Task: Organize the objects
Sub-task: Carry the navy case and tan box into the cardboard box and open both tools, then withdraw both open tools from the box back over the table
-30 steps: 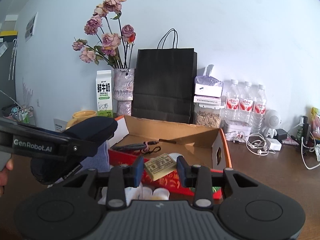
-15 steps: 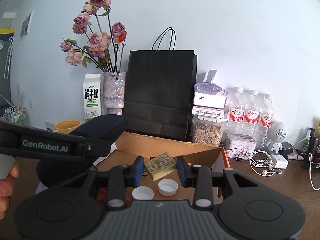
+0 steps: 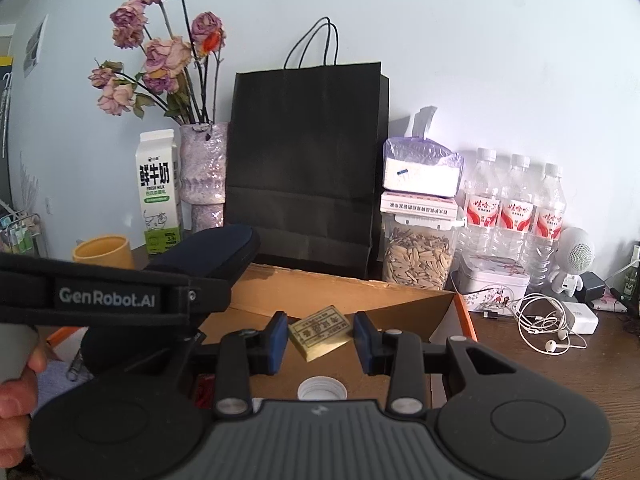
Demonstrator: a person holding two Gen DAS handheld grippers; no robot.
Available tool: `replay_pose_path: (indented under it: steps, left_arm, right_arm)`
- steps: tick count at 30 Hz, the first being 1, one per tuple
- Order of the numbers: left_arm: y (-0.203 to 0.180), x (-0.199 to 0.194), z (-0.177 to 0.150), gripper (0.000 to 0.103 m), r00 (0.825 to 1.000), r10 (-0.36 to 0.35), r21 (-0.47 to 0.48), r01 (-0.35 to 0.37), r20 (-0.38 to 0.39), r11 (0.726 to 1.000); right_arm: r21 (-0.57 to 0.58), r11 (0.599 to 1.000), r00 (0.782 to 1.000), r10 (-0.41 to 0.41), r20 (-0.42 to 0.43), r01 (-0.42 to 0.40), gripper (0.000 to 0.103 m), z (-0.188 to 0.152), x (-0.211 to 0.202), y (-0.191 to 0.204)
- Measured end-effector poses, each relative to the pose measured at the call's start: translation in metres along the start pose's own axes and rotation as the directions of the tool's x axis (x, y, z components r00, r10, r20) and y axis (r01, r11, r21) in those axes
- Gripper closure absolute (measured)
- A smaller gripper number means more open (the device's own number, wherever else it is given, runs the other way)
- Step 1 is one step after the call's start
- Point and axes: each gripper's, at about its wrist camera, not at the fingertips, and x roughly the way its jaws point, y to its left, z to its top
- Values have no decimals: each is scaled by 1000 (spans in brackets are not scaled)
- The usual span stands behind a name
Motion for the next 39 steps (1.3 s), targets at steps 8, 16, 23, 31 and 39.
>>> replay_pose_path:
  steps: [8,16,23,31,39]
  left_arm:
    - [6,12,0,40,999,32,-9,-32,-19,999]
    - [5,10,-1,0,996,89,-5,-89,8,996]
    - [6,8,0,0,997,80,-6,-80,1,997]
    - [5,8,-1,0,997,82,-4,-82,-4,997]
    - [5,-2,0,0,998,67,-12,-67,20,998]
  right_arm:
    - [19,1000,999,-3,-33,3,69,-4,11,-7]
    - [20,999,997,-37,-63,38,0,-6,12,-8]
    - [25,999,995,-44,-90,47,0,-8,15,-10]
    - [24,999,995,-43,-92,45,0,-8,14,-9]
    - [19,999,996,-45,-78,47,0,-7,8,-9]
